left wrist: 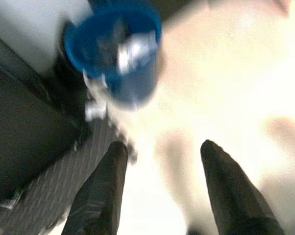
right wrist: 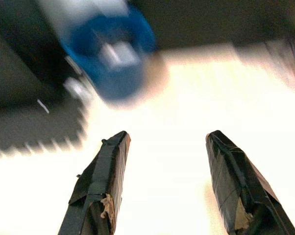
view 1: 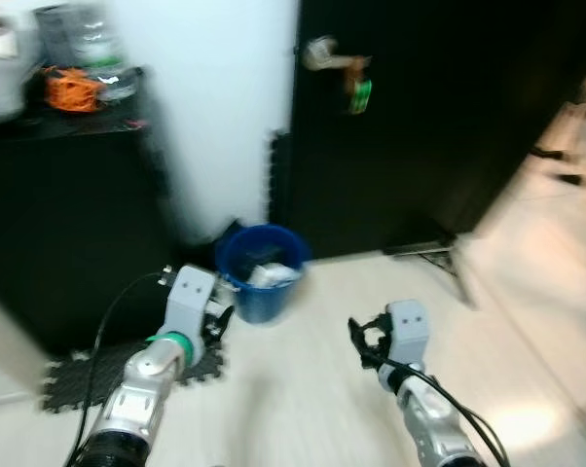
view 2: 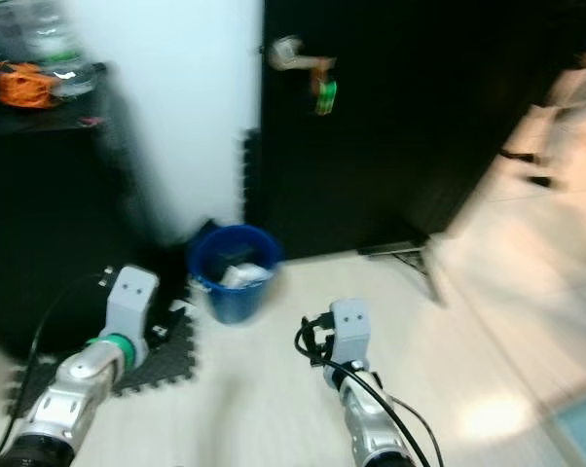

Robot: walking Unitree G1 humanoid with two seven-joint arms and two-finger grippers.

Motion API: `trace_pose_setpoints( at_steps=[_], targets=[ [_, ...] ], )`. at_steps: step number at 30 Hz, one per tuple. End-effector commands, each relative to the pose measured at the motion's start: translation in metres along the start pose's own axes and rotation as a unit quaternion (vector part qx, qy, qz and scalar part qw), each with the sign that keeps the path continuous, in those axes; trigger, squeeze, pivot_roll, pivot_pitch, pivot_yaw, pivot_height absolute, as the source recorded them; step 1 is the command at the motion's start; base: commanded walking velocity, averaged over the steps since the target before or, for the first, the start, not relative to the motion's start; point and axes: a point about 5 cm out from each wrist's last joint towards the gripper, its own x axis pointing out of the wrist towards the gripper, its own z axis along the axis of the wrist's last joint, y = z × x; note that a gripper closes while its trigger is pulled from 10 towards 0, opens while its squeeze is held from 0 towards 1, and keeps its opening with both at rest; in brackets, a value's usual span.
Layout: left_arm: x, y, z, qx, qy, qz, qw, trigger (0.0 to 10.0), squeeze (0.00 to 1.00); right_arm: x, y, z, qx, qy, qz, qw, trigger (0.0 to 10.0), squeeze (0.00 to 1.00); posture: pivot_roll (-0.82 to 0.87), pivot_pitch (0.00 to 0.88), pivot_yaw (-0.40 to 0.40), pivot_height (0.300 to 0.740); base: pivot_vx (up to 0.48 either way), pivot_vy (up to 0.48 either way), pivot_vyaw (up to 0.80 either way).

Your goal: Clean up the room

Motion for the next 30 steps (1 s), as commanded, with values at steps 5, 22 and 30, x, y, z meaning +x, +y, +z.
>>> trace_pose_setpoints(
  at_steps=[5,22,30],
  targets=[
    [-0.015,0.005,-0.064,0.022,0.101,0.031,0.994,10.0,0.0,-0.017,0.003,-0.045,0.027,0.115,-0.024,0.993,10.0,0.0,0.08,0.0,0.007,0.706,0.0,0.0,-0.78],
    [-0.033,0.011,-0.109,0.013,0.178,0.068,0.982,10.0,0.0,-0.042,0.01,-0.086,-0.05,0.229,0.014,0.972,10.0,0.0,0.11,0.0,-0.006,0.706,0.0,0.0,-0.78],
    [-0.037,0.007,-0.119,0.024,0.202,0.041,0.978,10.0,0.0,-0.055,-0.004,-0.098,-0.074,0.272,0.013,0.959,10.0,0.0,0.1,0.0,-0.006,0.706,0.0,0.0,-0.77]
  ],
)
